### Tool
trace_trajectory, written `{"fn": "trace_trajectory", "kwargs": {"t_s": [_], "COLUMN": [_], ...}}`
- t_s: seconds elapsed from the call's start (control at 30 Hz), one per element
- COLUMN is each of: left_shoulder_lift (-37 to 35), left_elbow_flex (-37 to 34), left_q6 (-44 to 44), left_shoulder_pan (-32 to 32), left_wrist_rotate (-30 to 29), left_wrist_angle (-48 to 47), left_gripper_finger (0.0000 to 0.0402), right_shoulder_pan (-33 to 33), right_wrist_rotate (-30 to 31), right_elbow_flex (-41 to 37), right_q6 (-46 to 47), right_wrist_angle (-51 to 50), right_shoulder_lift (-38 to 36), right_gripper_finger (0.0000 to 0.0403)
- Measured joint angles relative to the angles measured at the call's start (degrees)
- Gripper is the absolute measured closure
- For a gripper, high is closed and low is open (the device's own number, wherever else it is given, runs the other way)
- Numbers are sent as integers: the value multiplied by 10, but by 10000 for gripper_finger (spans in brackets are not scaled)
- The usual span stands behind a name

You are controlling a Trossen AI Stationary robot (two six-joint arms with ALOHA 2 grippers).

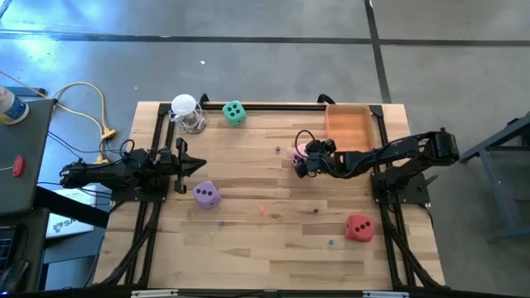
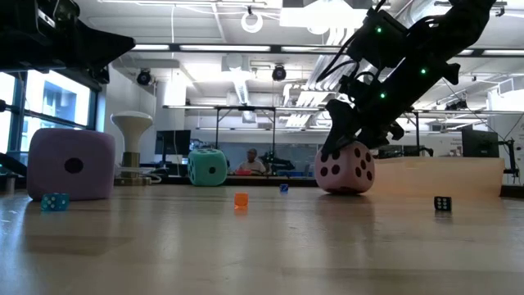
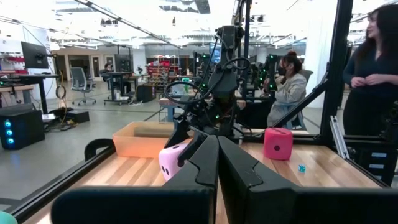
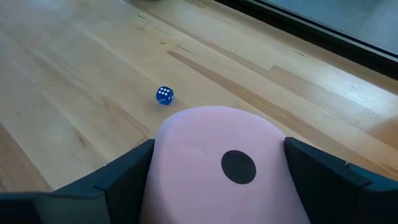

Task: Pick & Place Dice
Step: Put the pink large die into the orange bin

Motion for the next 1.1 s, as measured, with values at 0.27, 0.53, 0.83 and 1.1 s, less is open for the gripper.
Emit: {"fn": "trace_trajectory", "kwargs": {"t_s": [0.27,0.53,0.83,1.1], "left_shoulder_lift": [0,0,0,0], "left_elbow_flex": [0,0,0,0], "left_q6": [0,0,0,0], "left_shoulder_pan": [0,0,0,0], "left_wrist_rotate": [0,0,0,0], "left_wrist_angle": [0,1,0,-1], "left_gripper_finger": [401,401,401,401], "right_shoulder_pan": [7,9,11,11], "right_wrist_rotate": [-12,-31,-58,-43], "right_elbow_flex": [-4,-4,-6,-6], "right_q6": [-32,-36,-57,-76], "right_wrist_angle": [12,15,10,-31], "right_shoulder_lift": [-13,-24,-61,-127], "right_gripper_finger": [96,99,99,131]}}
